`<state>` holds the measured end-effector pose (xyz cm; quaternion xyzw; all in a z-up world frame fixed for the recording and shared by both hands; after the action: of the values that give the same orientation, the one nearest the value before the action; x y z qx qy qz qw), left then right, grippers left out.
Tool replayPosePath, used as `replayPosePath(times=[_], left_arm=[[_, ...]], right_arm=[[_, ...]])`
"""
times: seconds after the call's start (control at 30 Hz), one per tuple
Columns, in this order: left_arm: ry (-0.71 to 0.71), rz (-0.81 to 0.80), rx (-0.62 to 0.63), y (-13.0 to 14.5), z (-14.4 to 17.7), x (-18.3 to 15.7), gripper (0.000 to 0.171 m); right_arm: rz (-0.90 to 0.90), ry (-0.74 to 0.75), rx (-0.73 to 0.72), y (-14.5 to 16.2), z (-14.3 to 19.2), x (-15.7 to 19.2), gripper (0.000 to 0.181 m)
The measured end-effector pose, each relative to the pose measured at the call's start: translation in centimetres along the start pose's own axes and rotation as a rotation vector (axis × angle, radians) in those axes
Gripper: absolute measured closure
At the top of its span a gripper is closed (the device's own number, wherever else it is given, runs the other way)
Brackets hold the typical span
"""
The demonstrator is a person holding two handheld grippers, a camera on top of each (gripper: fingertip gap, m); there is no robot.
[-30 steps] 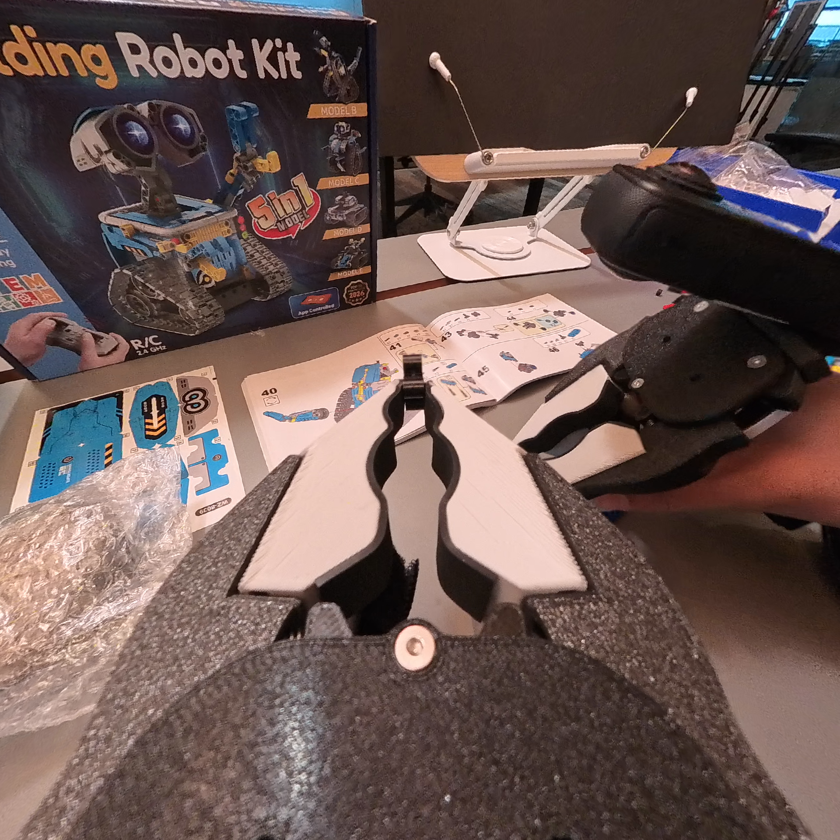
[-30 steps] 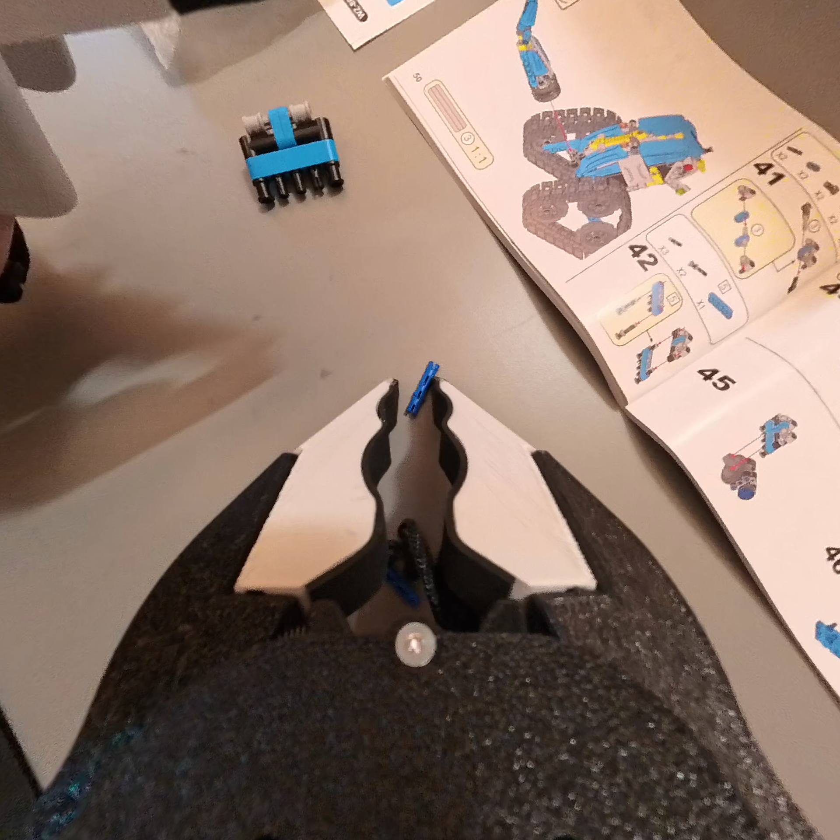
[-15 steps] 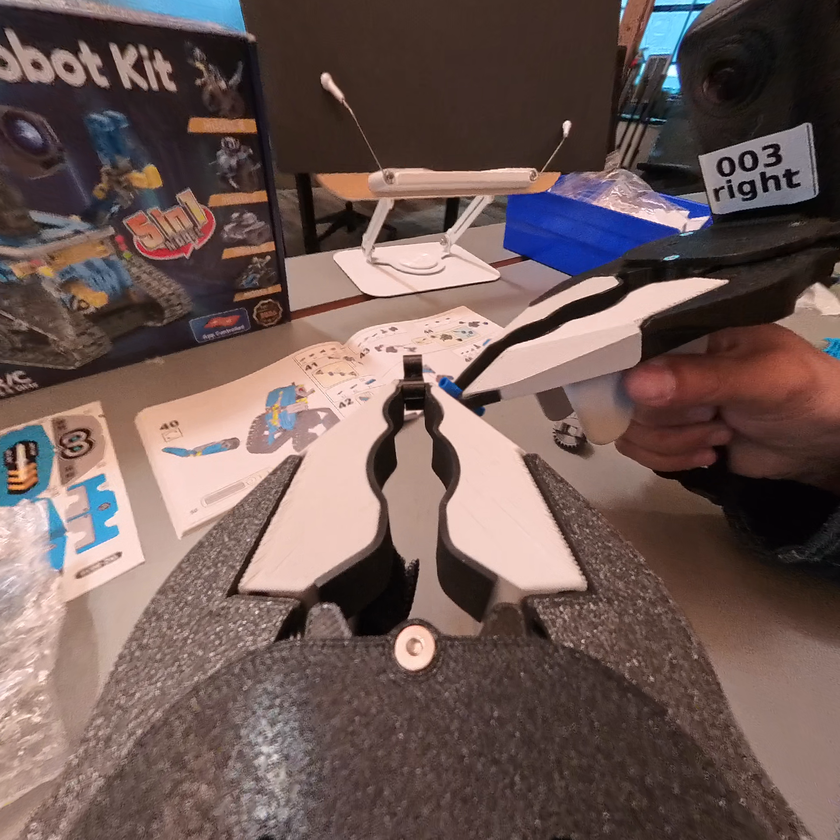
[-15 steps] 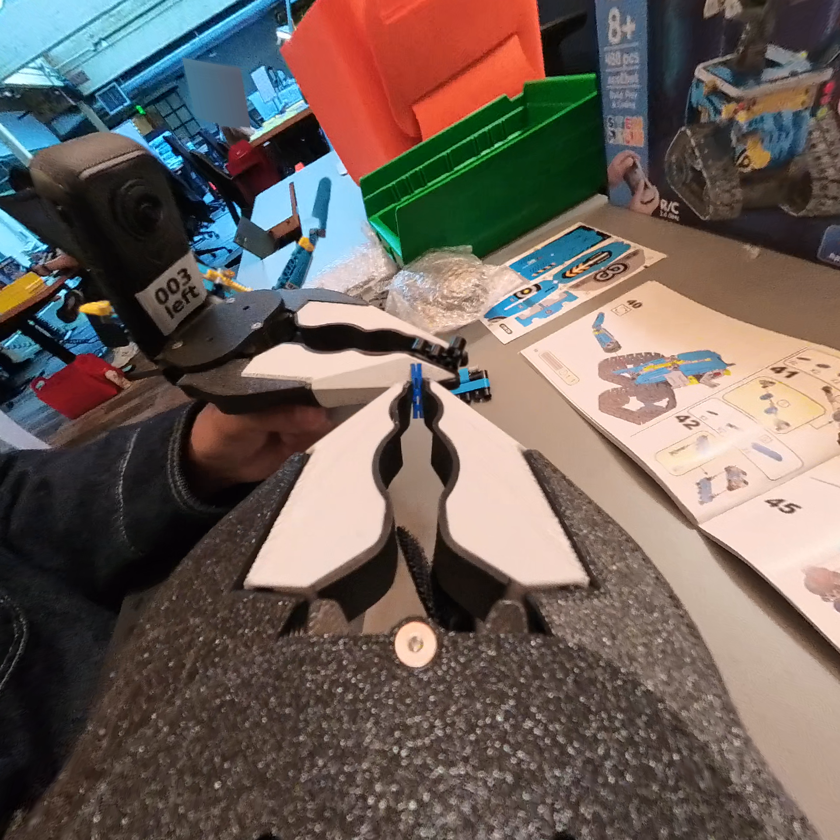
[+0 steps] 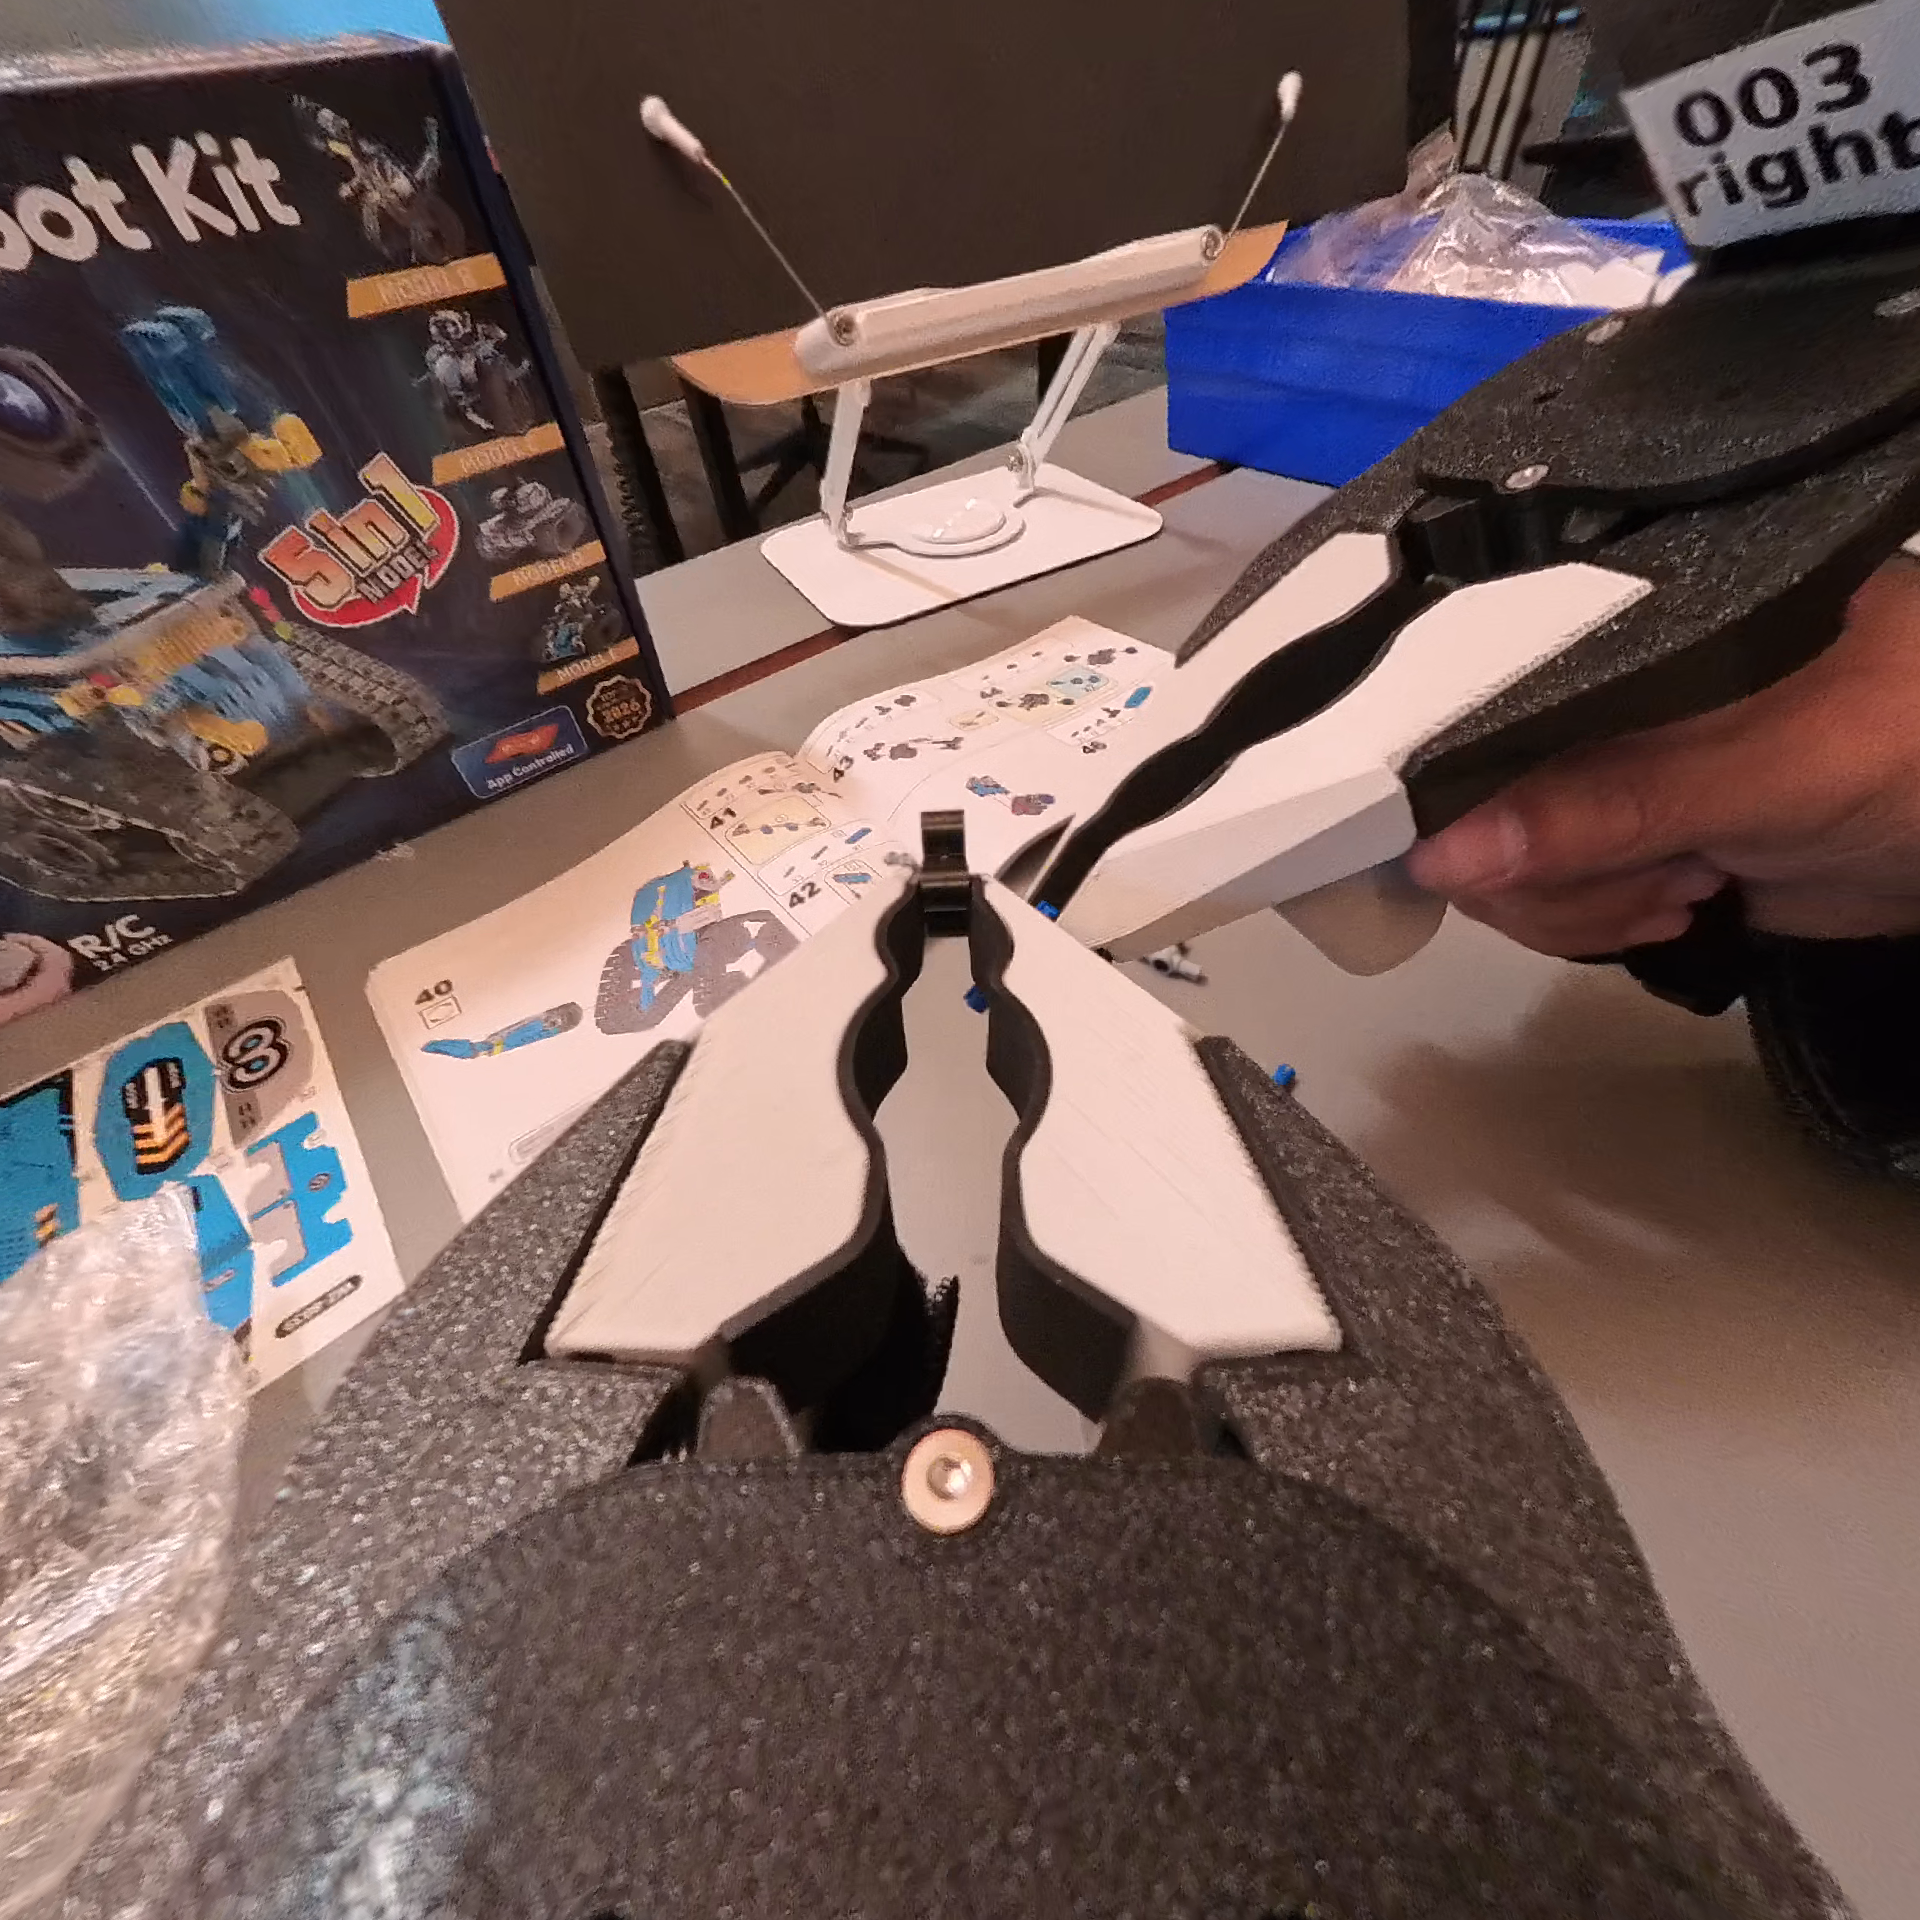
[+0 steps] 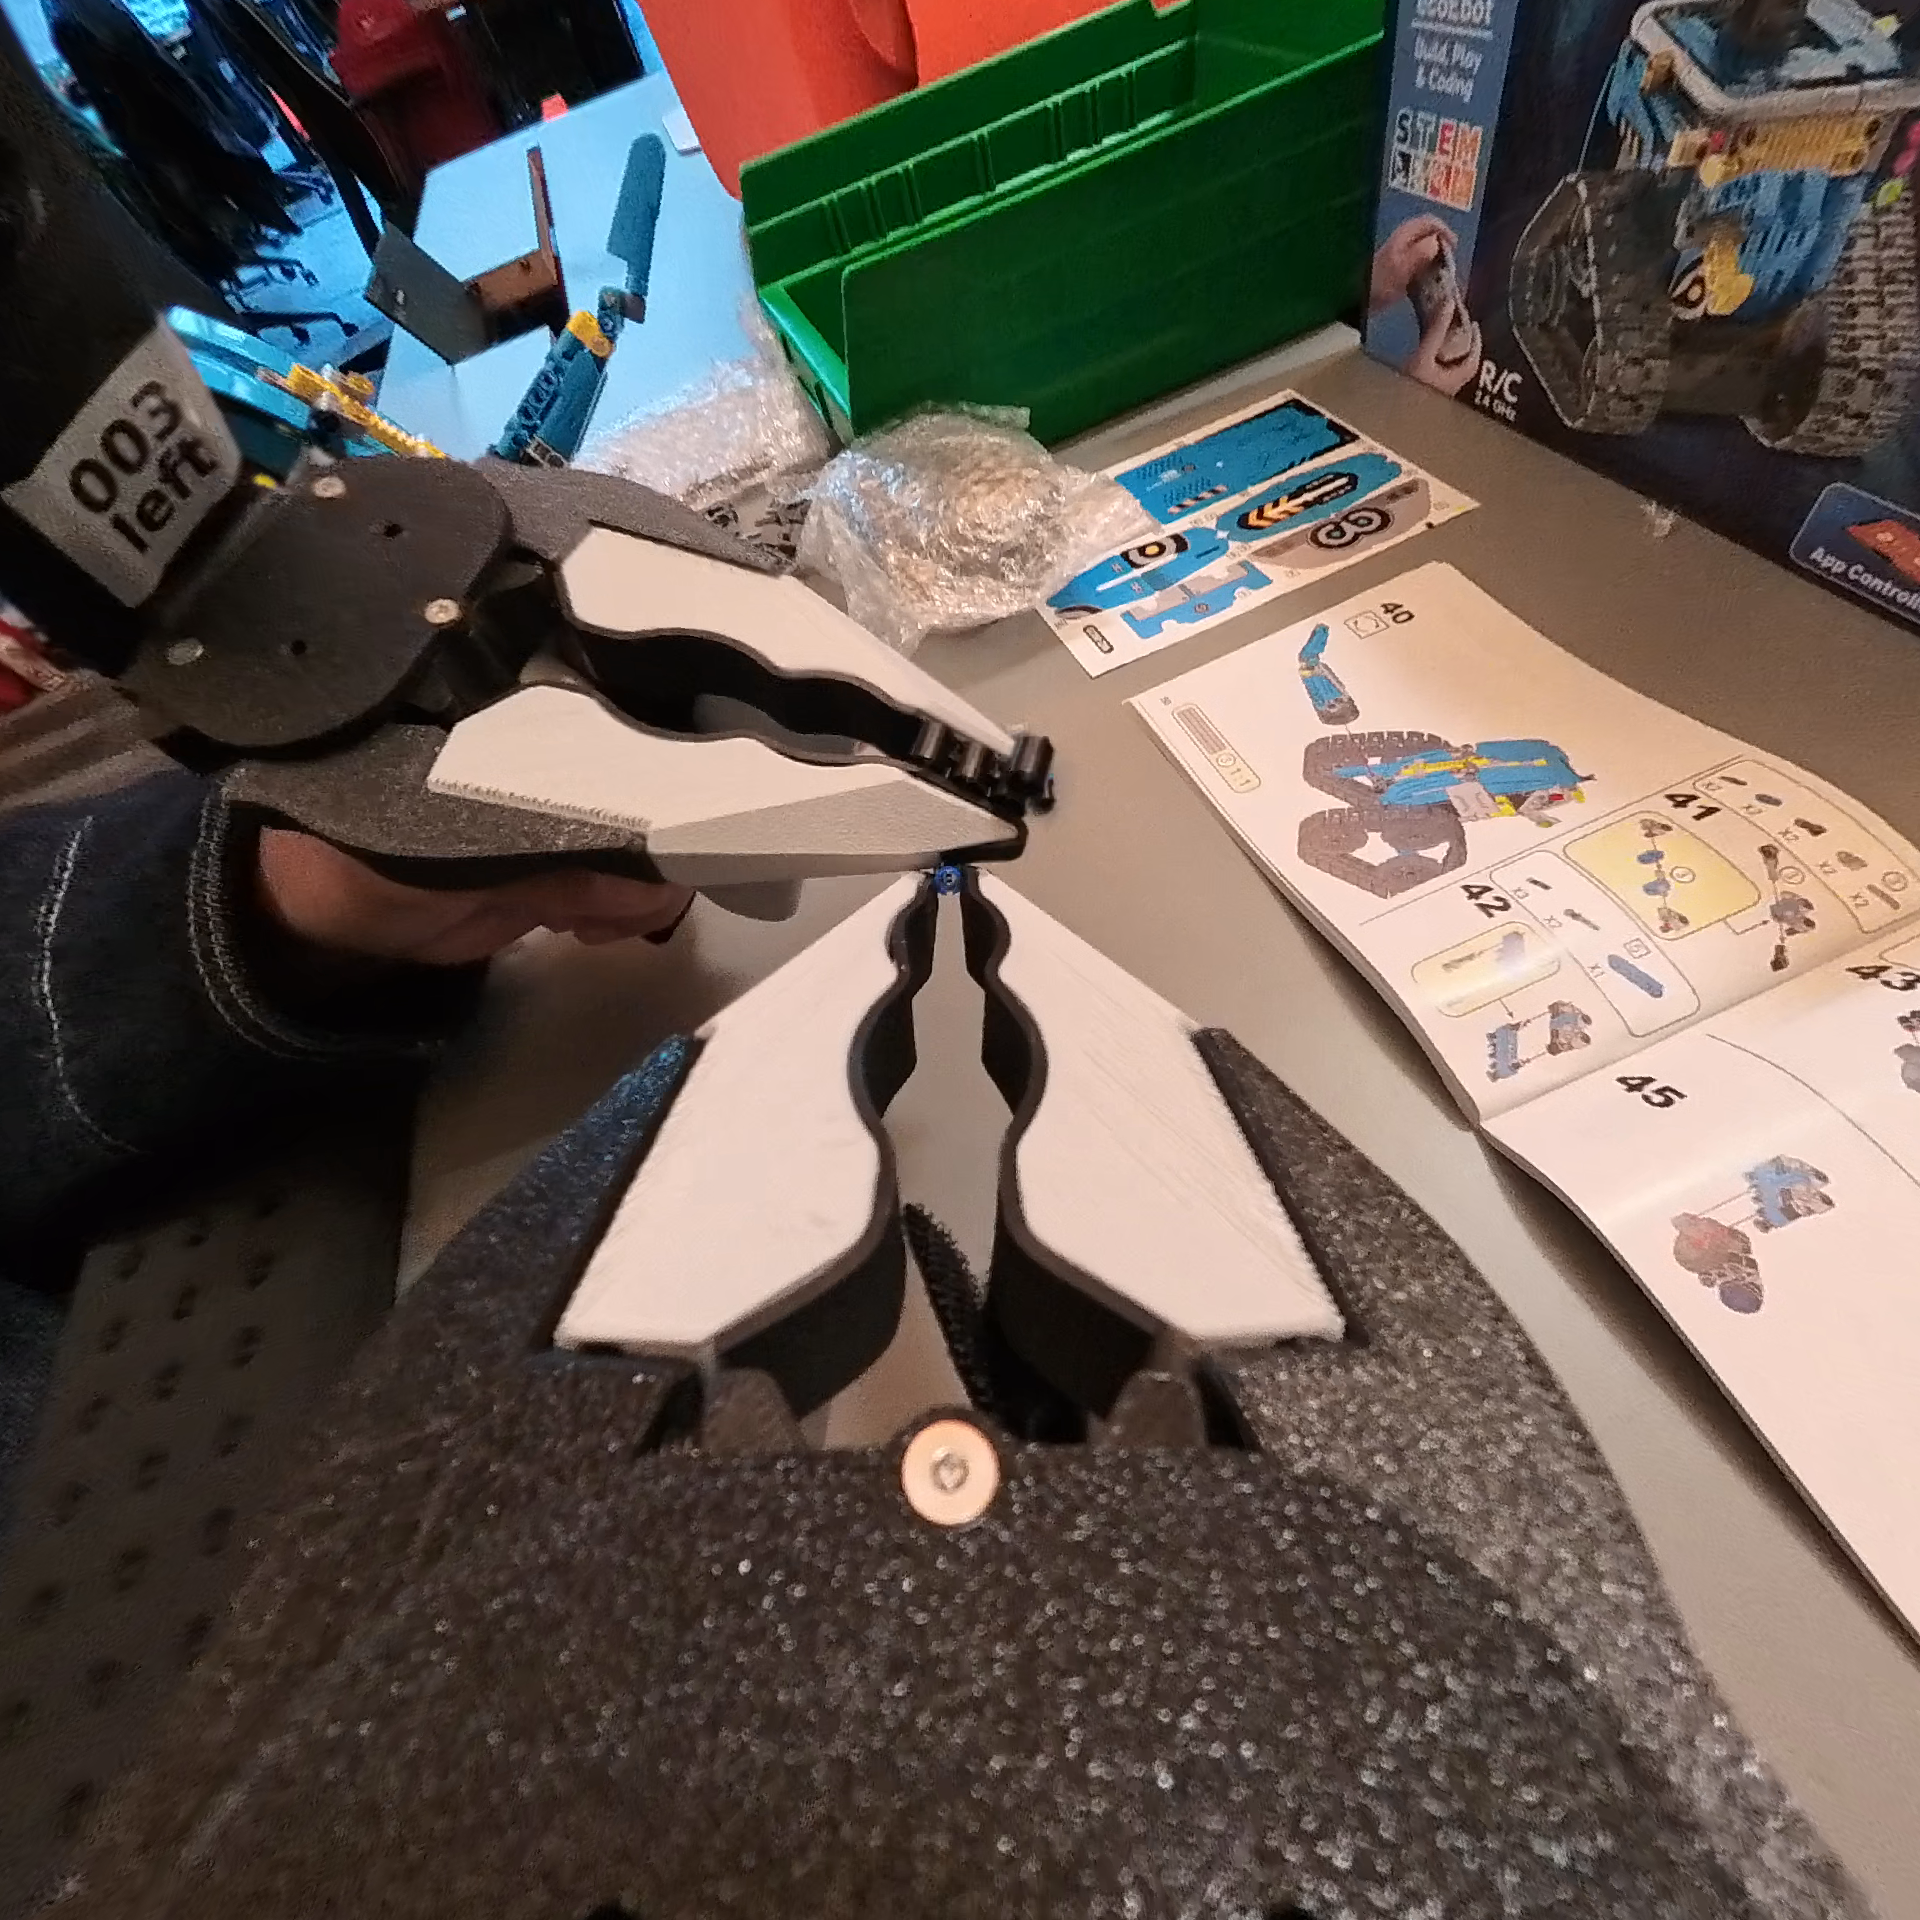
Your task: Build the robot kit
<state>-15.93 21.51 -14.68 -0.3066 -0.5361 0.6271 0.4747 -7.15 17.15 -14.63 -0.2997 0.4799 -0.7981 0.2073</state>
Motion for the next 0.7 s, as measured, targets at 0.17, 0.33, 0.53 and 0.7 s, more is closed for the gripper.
replayPosePath(times=[0.17, 0.33, 0.53, 0.7], left_arm=[[0.037, 0.133, 0.013, 0.1, -0.1, 0.3, 0.164], [0.089, 0.277, 0.038, 0.3, -0.3, 0.6, 0.164], [0.026, 0.218, 0.020, 0.2, -0.1, 1.4, 0.164], [-0.037, 0.158, -0.072, -0.6, 0.7, 2.4, 0.164]], right_arm=[[-0.009, -0.005, -0.040, 0.0, 0.0, -0.1, 0.177], [0.103, 0.066, -0.009, 0.0, -0.2, 0.2, 0.177], [0.119, 0.044, 0.036, -0.4, 0.4, 0.2, 0.177], [0.116, 0.023, -0.055, -1.9, 2.8, 0.1, 0.177]])
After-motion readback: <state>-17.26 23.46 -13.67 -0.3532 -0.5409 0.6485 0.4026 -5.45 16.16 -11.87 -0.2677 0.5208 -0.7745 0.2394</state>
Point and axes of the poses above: each gripper's, where its closed fingertips meet, z back along the fingers, y out of its underside, x = y × z across the jaws, the point moved 7 cm from there along z, back along the fingers, and after that the axes turned 9 degrees about -y, right-handed, at the moved point
